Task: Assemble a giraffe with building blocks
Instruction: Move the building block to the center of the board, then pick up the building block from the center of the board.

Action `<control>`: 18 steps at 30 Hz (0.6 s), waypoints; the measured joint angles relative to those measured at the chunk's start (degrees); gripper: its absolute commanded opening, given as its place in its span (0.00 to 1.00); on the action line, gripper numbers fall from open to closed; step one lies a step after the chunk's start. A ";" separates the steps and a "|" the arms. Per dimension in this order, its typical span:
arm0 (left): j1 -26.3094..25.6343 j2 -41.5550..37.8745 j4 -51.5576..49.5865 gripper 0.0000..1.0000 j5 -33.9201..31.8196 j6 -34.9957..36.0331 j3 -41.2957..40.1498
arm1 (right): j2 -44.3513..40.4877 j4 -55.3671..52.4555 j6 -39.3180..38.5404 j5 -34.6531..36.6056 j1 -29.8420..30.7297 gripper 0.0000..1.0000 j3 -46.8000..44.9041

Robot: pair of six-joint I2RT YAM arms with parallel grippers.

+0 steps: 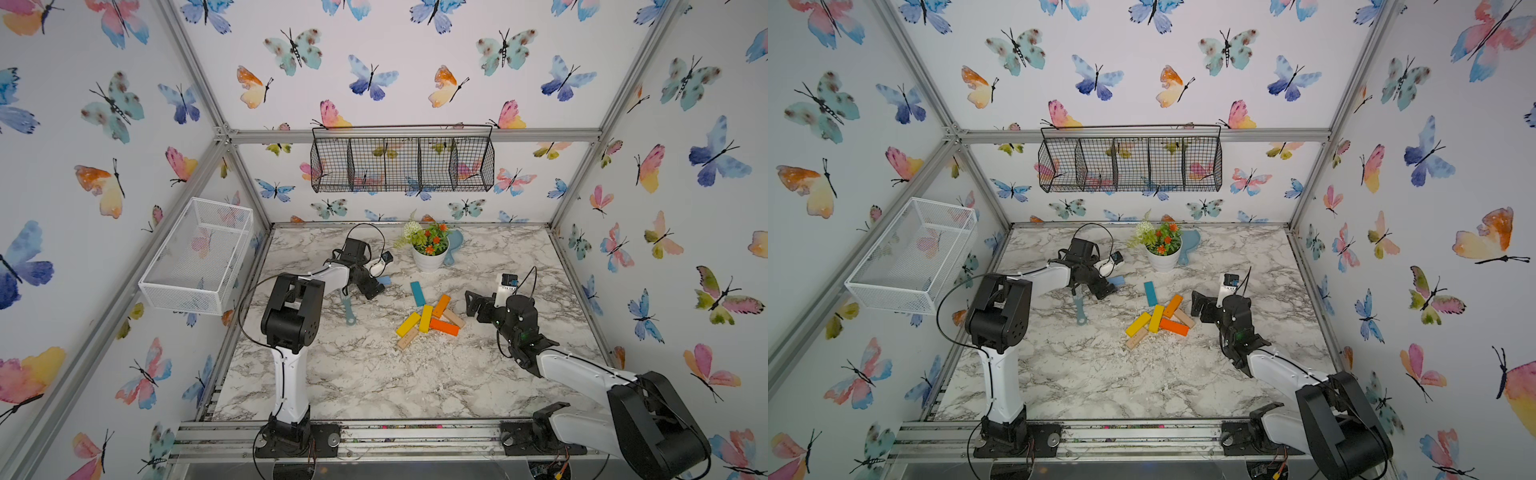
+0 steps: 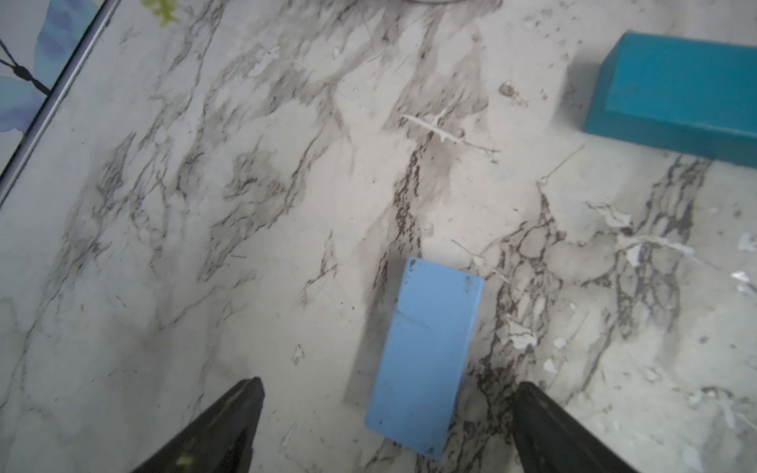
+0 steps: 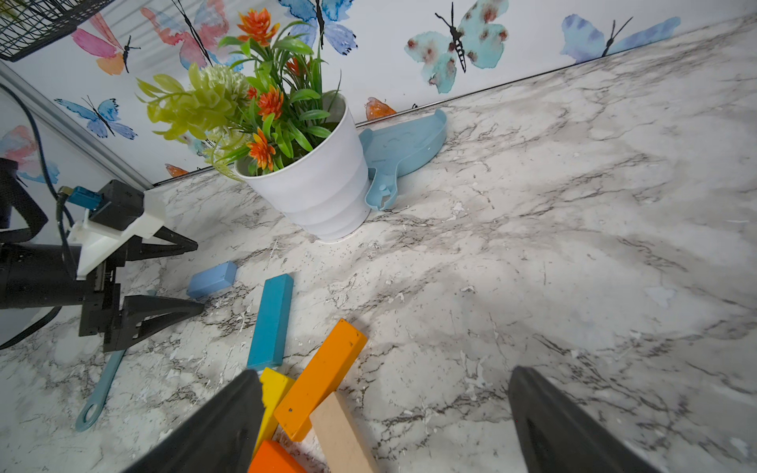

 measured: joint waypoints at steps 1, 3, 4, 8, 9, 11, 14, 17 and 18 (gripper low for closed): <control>0.00 0.00 -0.04 0.98 -0.59 -1.05 0.35 | 0.00 0.00 -0.02 -0.02 0.00 0.98 0.00; -0.13 -0.52 -0.26 0.98 -2.75 -4.83 1.77 | 0.00 0.00 -0.02 -0.02 0.00 0.98 0.00; -0.26 -0.94 -0.33 0.98 -3.50 -6.54 2.29 | 0.02 0.00 -0.02 -0.02 -0.02 0.98 0.00; -1.68 -5.84 0.24 0.98 -7.13 -15.04 1.49 | 0.28 0.17 -0.04 -0.04 0.00 0.98 0.00; -2.64 -8.00 1.07 0.98 -8.31 -17.22 0.11 | 0.50 0.22 -0.07 -0.07 0.00 0.98 0.00; -4.76 -11.61 3.06 0.98 -11.41 -20.98 -3.15 | 0.98 0.28 -0.09 -0.17 -0.02 0.98 0.00; -9.68 -13.94 5.31 0.98 -21.00 -26.67 -6.60 | 1.64 0.37 -0.22 -0.24 0.00 0.98 0.00; -15.10 -13.88 8.24 0.98 -31.91 -30.60 -10.21 | 2.54 0.48 -0.63 -0.33 -0.02 0.98 0.02; -16.68 -13.92 9.38 0.98 -34.86 -31.89 -11.78 | 3.04 0.52 -0.70 -0.59 -0.02 0.98 0.02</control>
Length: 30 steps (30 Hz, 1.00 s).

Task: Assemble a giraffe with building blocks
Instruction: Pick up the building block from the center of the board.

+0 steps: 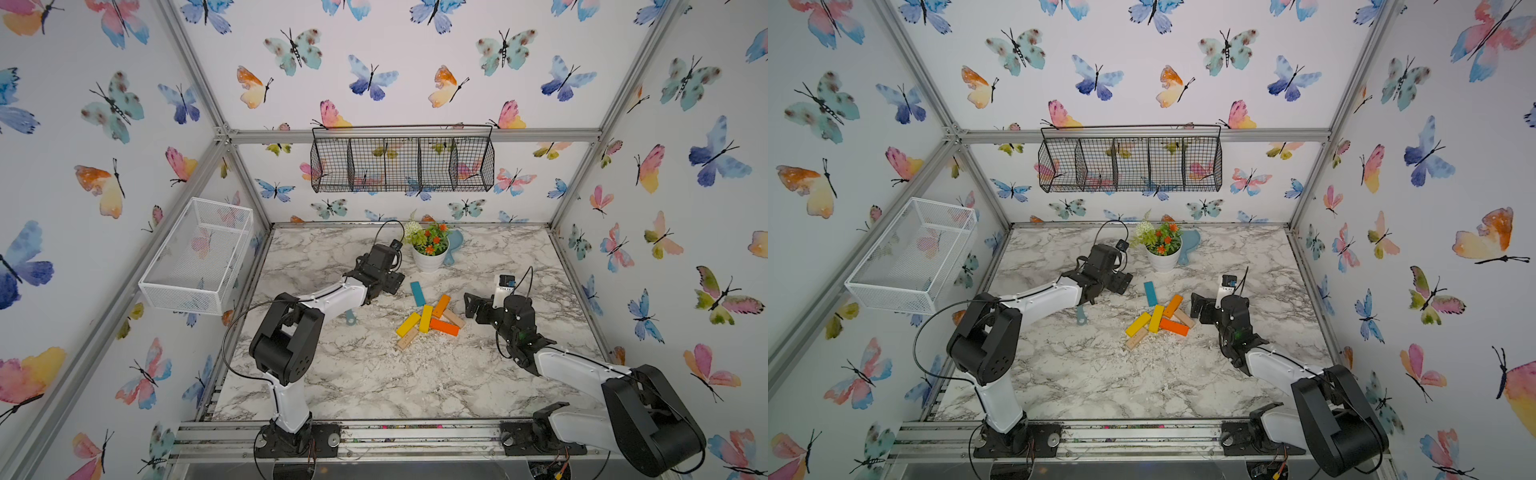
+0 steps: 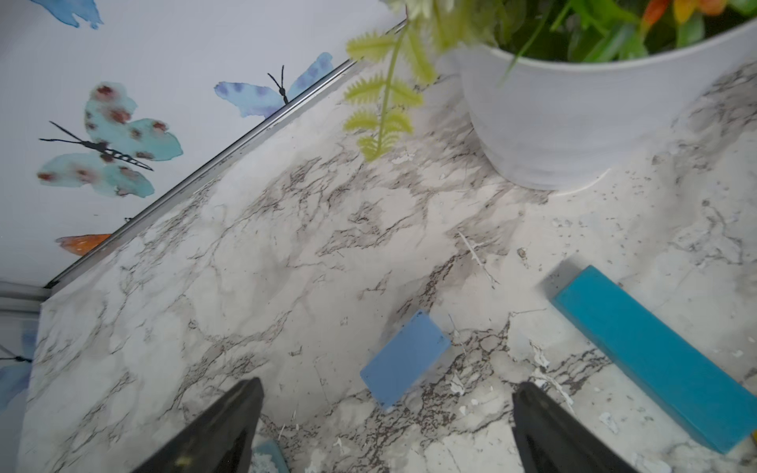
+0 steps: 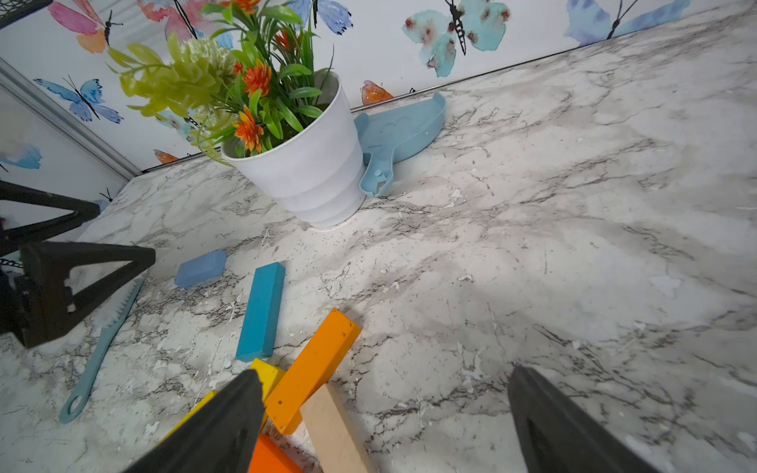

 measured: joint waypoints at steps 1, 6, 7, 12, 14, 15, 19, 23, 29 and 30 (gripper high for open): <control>-1.27 0.00 0.98 0.98 -1.75 -1.11 -1.55 | 0.59 0.07 -0.15 -0.37 0.00 0.98 0.00; -0.68 -2.29 1.40 0.98 -3.13 -11.13 -9.57 | 4.13 0.13 -0.81 -2.95 0.55 0.98 0.63; 0.11 -2.93 1.22 0.98 -2.56 -13.29 -10.29 | 4.55 0.02 -0.96 -3.30 0.81 0.98 0.96; 2.99 -6.78 2.36 0.98 0.48 -25.94 -13.81 | 6.75 -2.10 -2.14 -4.28 2.67 0.93 5.16; 2.99 -8.35 4.39 0.98 1.62 -29.38 -16.76 | 7.67 -4.02 -2.38 -4.31 3.63 0.90 7.69; 2.93 -9.25 5.33 0.98 2.38 -30.95 -18.67 | 8.02 -4.72 -2.40 -4.31 4.11 0.89 8.70; 2.93 -11.43 6.86 0.98 3.67 -35.28 -23.80 | 9.92 -8.52 -2.45 -3.93 7.17 0.89 13.25; 2.89 -14.45 7.58 0.98 2.75 -38.66 -26.18 | 14.95 -12.90 -2.25 -2.67 10.73 0.87 19.47; 2.89 -19.06 11.21 0.98 2.32 -41.35 -29.35 | 25.35 -18.99 -1.77 -0.04 15.39 0.82 29.31; 2.89 -19.08 11.67 0.98 2.29 -41.48 -29.33 | 26.64 -19.98 -1.81 0.31 15.82 0.81 30.67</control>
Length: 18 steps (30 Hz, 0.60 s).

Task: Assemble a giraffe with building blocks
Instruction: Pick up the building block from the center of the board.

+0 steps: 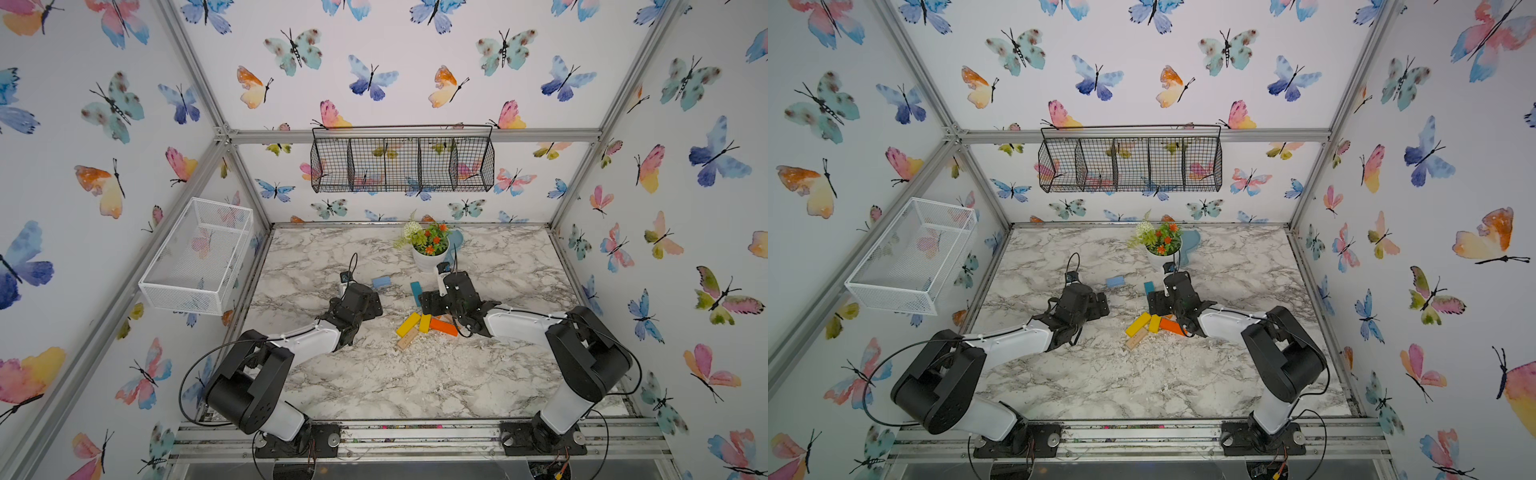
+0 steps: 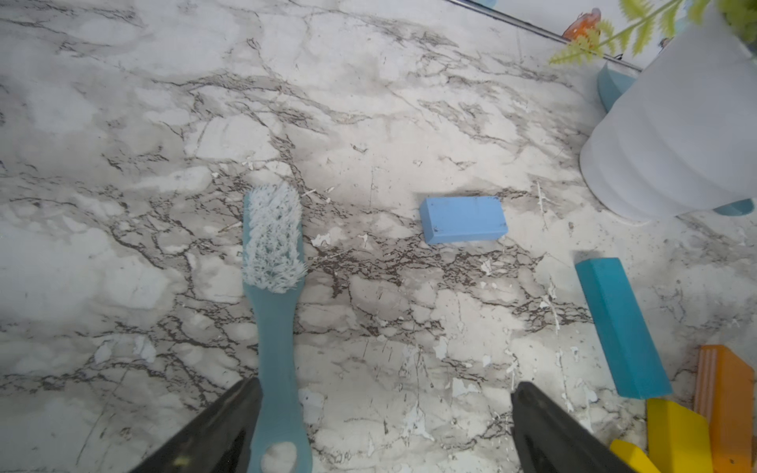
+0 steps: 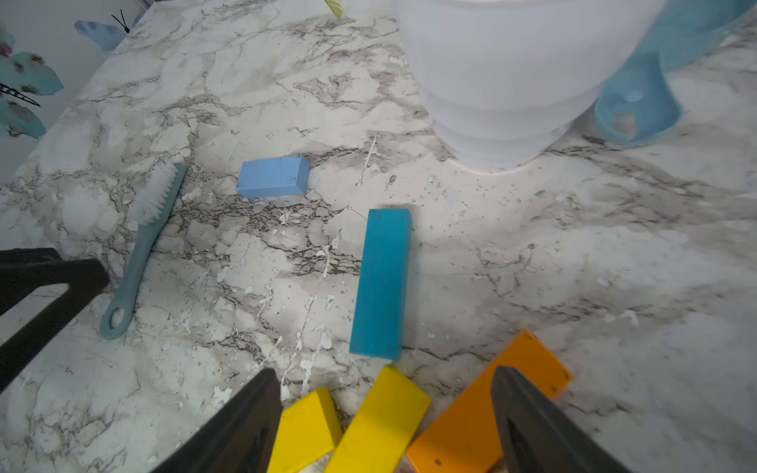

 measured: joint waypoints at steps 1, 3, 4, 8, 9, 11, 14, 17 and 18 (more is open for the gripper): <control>0.00 0.00 0.31 0.99 0.00 -0.09 0.00 | 1.79 -1.07 -0.04 0.33 0.52 0.79 2.03; 0.00 0.00 0.55 0.99 -0.02 -0.31 0.00 | 4.63 -3.10 -0.15 0.96 1.14 0.78 5.44; 0.00 0.00 0.55 1.00 -0.07 -0.35 0.02 | 6.05 -4.20 -0.26 1.31 1.40 0.77 7.28; 0.00 0.00 0.55 0.99 -0.52 -0.50 0.04 | 10.51 -8.13 -1.18 2.45 1.88 0.69 12.98; 0.00 0.00 0.55 0.99 -0.70 -0.50 0.04 | 11.47 -9.16 -1.49 2.71 1.88 0.68 14.19; 0.00 0.00 0.55 0.98 -0.85 -0.52 0.07 | 13.05 -10.80 -1.92 3.19 2.01 0.66 15.85; 0.00 0.26 0.42 0.98 -0.87 -0.57 0.52 | 14.34 -12.46 -2.62 3.58 2.12 0.61 16.68; 0.00 0.61 0.20 0.97 -0.90 -0.57 1.36 | 15.30 -13.97 -3.10 3.74 2.19 0.53 17.20; 0.00 0.66 0.13 0.97 -0.90 -0.55 1.57 | 15.61 -14.27 -3.19 3.72 2.23 0.50 17.42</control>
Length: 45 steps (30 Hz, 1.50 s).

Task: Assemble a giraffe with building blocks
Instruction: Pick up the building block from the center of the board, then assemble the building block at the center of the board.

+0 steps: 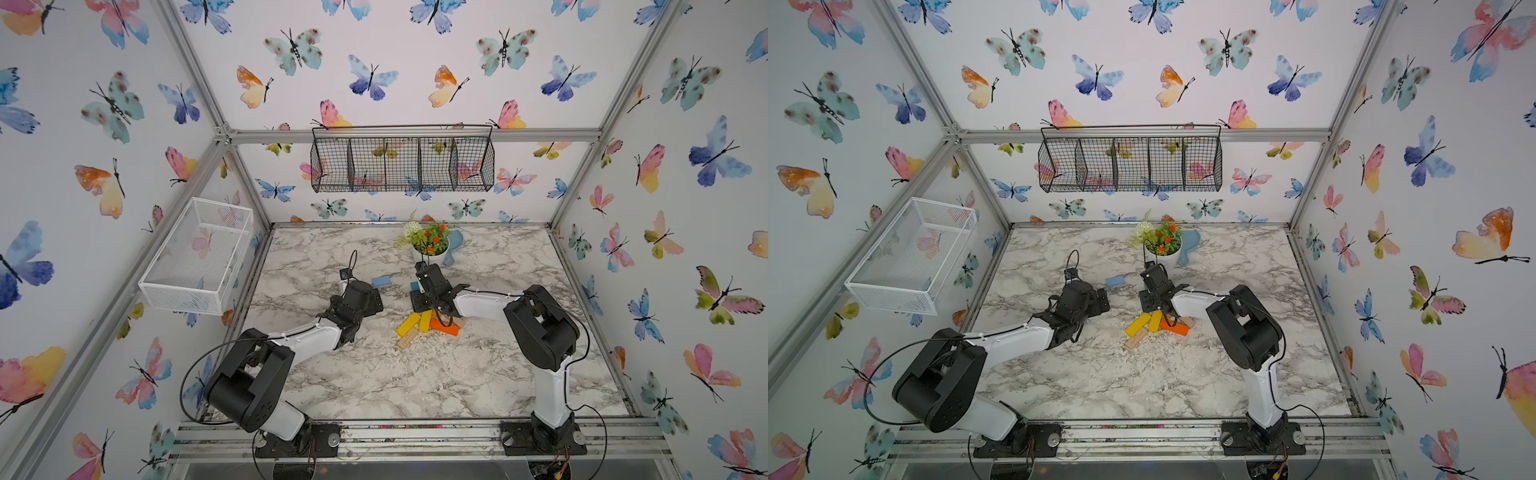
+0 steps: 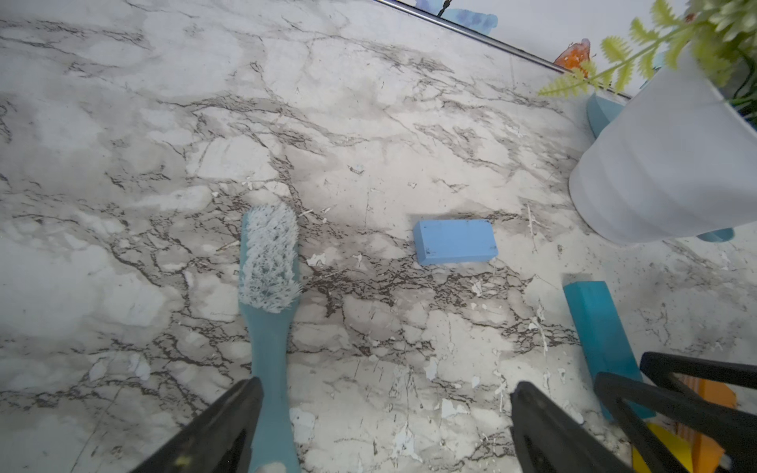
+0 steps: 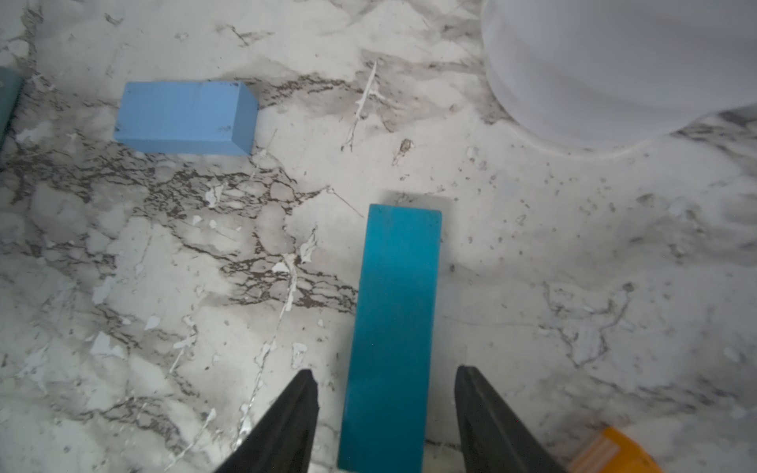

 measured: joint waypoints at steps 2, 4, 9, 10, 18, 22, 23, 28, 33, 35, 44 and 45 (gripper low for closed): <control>0.00 0.07 -0.02 0.97 -0.04 -0.02 0.24 | 0.90 -0.48 -0.17 0.04 0.09 0.42 0.76; 0.00 0.07 -0.04 0.97 -0.11 0.00 0.31 | 1.66 -0.74 -0.42 0.44 0.28 0.35 1.73; 0.00 0.09 -0.50 0.97 -0.24 0.07 0.46 | 2.51 -1.64 -0.26 1.31 0.70 0.24 3.28; 0.00 0.09 -0.52 0.97 -0.24 0.07 0.48 | 2.51 -1.90 -0.24 1.38 0.76 0.22 3.34; 0.09 0.11 -1.66 0.98 -2.16 -0.61 0.48 | 2.32 -3.65 3.78 1.60 1.44 0.21 4.35; 1.25 -0.42 -0.83 0.98 -2.32 -2.14 -0.61 | 2.36 -4.92 6.78 0.90 1.81 0.21 6.95; 1.66 -0.63 -0.79 0.98 -2.32 -2.45 -1.09 | 2.43 -4.96 7.28 0.83 1.90 0.21 7.63; 2.56 -0.81 -1.62 0.98 -3.13 -4.13 -1.68 | 4.44 -5.31 8.61 0.66 2.69 0.20 13.03; 3.08 -0.22 -4.83 0.98 -5.49 -7.15 0.09 | 8.92 -6.08 9.16 0.57 3.41 0.20 18.16; 3.41 0.35 -5.49 0.98 -5.84 -7.93 0.68 | 10.64 -6.86 9.20 0.61 3.61 0.20 19.63; 3.74 1.05 -6.51 0.98 -6.01 -8.76 1.22 | 13.44 -9.53 9.18 0.90 3.76 0.20 22.67; 3.74 1.05 -6.51 0.98 -6.01 -8.76 1.22 | 13.44 -9.66 9.18 0.92 3.76 0.20 22.88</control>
